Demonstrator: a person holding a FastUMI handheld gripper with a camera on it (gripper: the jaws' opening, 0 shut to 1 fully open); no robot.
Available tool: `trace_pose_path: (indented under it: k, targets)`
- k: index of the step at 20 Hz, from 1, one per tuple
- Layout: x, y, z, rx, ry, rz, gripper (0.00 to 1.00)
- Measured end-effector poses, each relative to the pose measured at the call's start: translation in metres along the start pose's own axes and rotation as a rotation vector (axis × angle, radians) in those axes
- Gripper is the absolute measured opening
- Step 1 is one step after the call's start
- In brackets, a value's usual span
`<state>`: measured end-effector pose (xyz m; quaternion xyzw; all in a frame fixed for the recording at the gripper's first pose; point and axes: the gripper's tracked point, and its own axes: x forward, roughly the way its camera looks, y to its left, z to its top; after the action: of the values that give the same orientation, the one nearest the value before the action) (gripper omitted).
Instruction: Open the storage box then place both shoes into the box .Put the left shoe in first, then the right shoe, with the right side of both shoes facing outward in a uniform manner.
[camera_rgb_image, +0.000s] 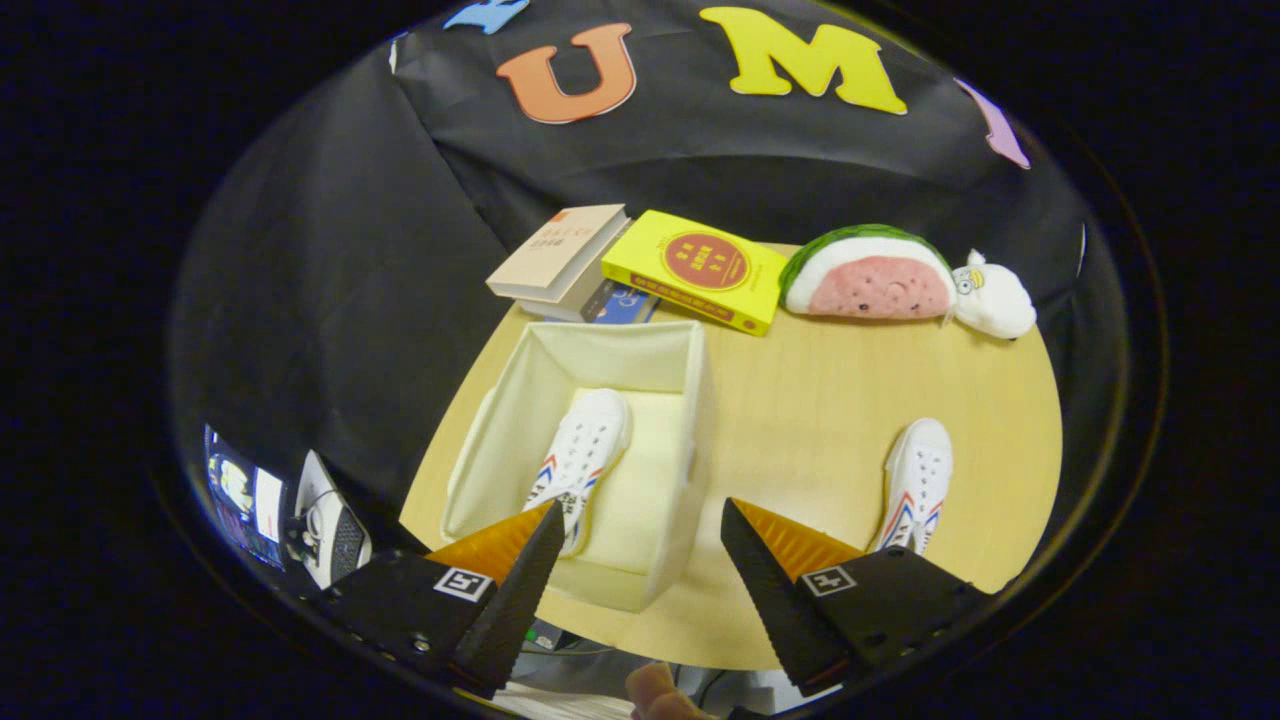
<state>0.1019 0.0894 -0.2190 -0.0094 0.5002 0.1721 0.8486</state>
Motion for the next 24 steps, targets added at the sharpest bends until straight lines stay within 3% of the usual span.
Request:
trace_pose_path:
  k: [4, 12, 18, 20, 22, 24]
  targets:
    - [-0.006, -0.091, -0.01, 0.066, -0.045, -0.117, 0.96]
    - [0.019, -0.246, -0.069, 0.075, 0.068, -0.289, 0.96]
    - [0.058, -0.283, -0.103, 0.046, 0.185, -0.309, 0.96]
    - [0.067, -0.287, -0.1, 0.033, 0.168, -0.307, 0.95]
    - [0.078, -0.303, -0.094, 0.006, 0.148, -0.338, 0.86]
    - [0.086, -0.307, -0.099, 0.022, 0.163, -0.312, 0.77]
